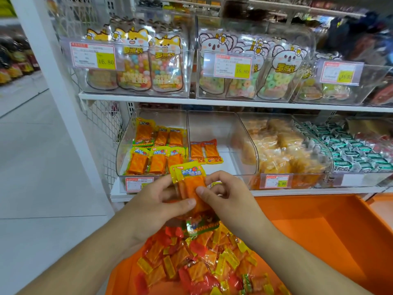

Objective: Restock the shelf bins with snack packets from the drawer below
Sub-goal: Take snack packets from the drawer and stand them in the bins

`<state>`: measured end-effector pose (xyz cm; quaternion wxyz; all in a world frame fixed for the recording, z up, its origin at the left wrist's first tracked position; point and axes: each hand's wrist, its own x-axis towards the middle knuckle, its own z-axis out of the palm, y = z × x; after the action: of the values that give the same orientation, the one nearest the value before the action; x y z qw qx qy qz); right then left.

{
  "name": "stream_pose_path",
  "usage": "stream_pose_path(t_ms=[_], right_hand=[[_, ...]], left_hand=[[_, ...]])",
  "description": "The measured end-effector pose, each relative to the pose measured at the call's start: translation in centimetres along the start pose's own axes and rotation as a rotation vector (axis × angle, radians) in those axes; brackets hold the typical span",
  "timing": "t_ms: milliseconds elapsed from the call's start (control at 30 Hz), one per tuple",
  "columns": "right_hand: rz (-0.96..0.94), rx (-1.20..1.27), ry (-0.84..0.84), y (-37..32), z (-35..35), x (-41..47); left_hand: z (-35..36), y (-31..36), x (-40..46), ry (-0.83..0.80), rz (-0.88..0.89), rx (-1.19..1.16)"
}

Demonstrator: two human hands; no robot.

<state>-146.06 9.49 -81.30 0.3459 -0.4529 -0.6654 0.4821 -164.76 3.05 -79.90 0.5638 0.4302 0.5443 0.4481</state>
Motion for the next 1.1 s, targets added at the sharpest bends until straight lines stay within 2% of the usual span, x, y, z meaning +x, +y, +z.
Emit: stream_pose_path(t_ms=[267, 400, 533, 633, 767, 1000, 1100], right_hand=[[0.026, -0.11, 0.02, -1.3, 1.6, 1.1], [-0.061, -0.227, 0.01, -2.4, 1.1, 3.5], [-0.205, -0.67, -0.056, -1.3, 0.5, 6.7], [-0.283, -0.8, -0.143, 0.6, 1.1, 8.5], [-0.315, -0.827, -0.151, 1.8, 1.0, 8.6], [-0.297, -0.791, -0.176, 1.8, 0.4, 8.8], [-0.3, -0.803, -0.203, 1.7, -0.1, 9.0]], left_hand=[[-0.8, 0.9, 0.6, 0.029, -0.045, -0.023], [-3.0, 1.2, 2.7, 0.193, -0.036, 0.075], [-5.1, 2.2, 5.9, 0.368, 0.024, 0.315], [-6.2, 2.7, 8.9, 0.467, 0.07, 0.396], [-6.9, 3.8, 13.9, 0.509, 0.087, 0.503], [-8.1, 3.4, 23.7, 0.641, -0.022, 0.483], [-7.6, 2.9, 25.9, 0.582, -0.012, 0.68]])
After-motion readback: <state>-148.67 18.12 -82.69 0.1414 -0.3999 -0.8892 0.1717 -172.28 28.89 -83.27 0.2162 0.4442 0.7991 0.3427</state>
